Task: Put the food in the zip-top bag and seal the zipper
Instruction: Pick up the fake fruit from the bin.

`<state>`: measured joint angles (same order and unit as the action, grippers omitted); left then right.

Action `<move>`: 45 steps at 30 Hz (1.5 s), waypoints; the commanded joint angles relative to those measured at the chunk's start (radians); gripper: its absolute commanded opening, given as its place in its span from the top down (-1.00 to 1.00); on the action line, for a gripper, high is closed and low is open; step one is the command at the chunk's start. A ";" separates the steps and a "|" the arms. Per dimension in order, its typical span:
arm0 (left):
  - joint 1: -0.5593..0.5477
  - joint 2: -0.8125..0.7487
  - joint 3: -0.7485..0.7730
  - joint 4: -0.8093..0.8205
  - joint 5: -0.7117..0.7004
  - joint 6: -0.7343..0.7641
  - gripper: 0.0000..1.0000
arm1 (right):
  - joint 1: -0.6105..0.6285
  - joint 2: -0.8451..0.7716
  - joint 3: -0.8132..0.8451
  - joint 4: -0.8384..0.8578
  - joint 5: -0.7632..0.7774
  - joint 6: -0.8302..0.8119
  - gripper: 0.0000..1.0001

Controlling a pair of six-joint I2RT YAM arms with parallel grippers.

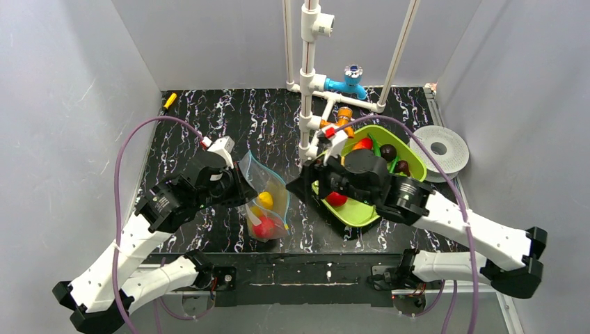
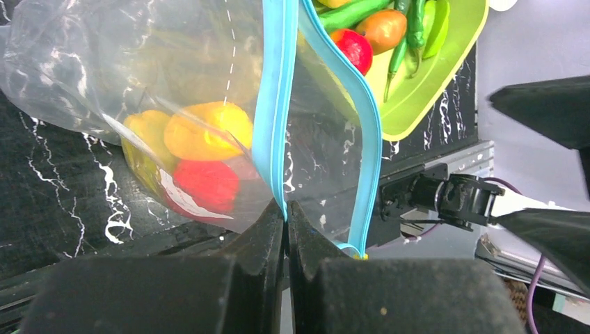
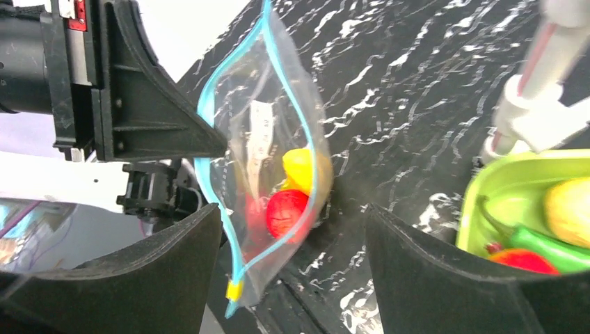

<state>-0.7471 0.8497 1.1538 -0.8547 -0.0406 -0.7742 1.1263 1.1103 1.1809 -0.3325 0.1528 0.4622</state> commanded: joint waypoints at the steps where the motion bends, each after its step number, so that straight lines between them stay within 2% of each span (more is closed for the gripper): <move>1: 0.006 0.015 0.038 -0.032 -0.070 0.011 1.00 | 0.004 -0.113 -0.088 0.048 0.192 -0.063 -0.64; 7: 0.005 0.012 0.021 -0.027 -0.069 0.011 1.00 | -0.012 -0.252 -0.213 -0.051 0.463 -0.055 -0.70; 10: 0.006 0.002 0.014 -0.028 -0.059 0.003 1.00 | -0.036 -0.341 -0.312 -0.066 0.529 -0.032 -0.75; 15: 0.006 0.000 0.001 -0.021 -0.065 -0.004 1.00 | -0.139 -0.434 -0.442 -0.049 0.570 -0.032 -0.86; 19: 0.005 0.016 0.023 -0.012 -0.039 0.005 1.00 | -0.344 -0.437 -0.465 -0.025 0.465 -0.025 -0.87; 24: 0.005 0.040 0.062 -0.033 -0.035 0.017 1.00 | -0.609 -0.289 -0.434 0.014 0.303 0.041 -0.97; 28: 0.006 0.017 0.031 -0.014 -0.020 0.000 1.00 | -0.746 -0.020 -0.239 -0.229 0.308 0.234 -0.97; 33: 0.005 -0.018 -0.010 -0.013 -0.020 -0.022 1.00 | -0.803 0.163 -0.136 -0.350 0.347 0.320 -0.97; 36: 0.005 -0.023 -0.016 -0.023 -0.024 -0.021 1.00 | -0.818 0.183 -0.163 -0.342 0.405 0.329 -0.89; 40: 0.006 -0.019 -0.017 -0.034 -0.029 -0.014 1.00 | -0.827 0.188 -0.202 -0.350 0.502 0.363 -0.89; 45: 0.005 -0.007 -0.017 -0.024 -0.026 -0.004 1.00 | -0.863 0.226 -0.216 -0.358 0.517 0.361 -0.88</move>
<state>-0.7471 0.8368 1.1427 -0.8688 -0.0635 -0.7887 0.2928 1.3117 0.9699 -0.6640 0.6014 0.7948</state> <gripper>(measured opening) 0.012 0.946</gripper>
